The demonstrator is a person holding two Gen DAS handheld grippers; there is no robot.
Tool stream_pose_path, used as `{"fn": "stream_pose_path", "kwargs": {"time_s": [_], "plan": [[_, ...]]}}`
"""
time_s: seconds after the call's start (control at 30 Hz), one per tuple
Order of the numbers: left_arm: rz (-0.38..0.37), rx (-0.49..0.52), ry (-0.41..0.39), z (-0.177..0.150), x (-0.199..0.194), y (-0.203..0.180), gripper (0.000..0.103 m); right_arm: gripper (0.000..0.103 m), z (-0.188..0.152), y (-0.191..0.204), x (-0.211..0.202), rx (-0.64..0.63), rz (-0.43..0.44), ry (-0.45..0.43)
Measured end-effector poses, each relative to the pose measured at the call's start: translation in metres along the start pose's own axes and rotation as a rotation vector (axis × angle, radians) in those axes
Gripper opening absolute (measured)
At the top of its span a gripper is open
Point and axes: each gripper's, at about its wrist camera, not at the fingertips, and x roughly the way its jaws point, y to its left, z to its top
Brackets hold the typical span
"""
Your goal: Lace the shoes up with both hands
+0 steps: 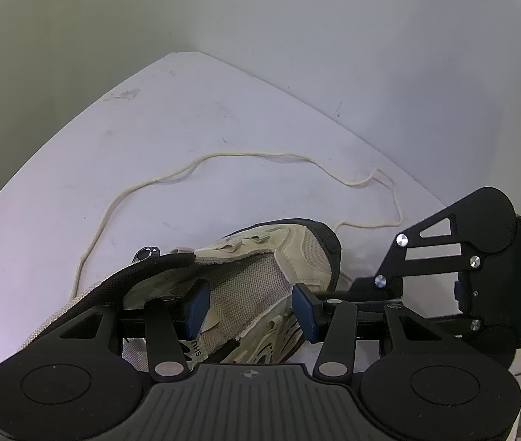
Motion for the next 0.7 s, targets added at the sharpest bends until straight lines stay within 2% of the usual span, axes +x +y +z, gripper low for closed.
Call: {"fn": "stream_pose_path", "kwargs": {"time_s": [0.1,0.3,0.7], "plan": [[-0.001,-0.003,-0.002,-0.0014,-0.0015,0.0016,0.044,0.007,0.0016,-0.0023,0.0001,0.013,0.011,0.003],[0.001,-0.007,-0.007,-0.0032,-0.001,-0.0001,0.044,0.003,0.0012,-0.0041,-0.001,0.01,0.015,0.0],[-0.006,-0.008,0.0,-0.0025,-0.0019,0.0,0.044,0.003,0.0039,-0.0074,-0.0036,0.026,0.012,0.015]]}}
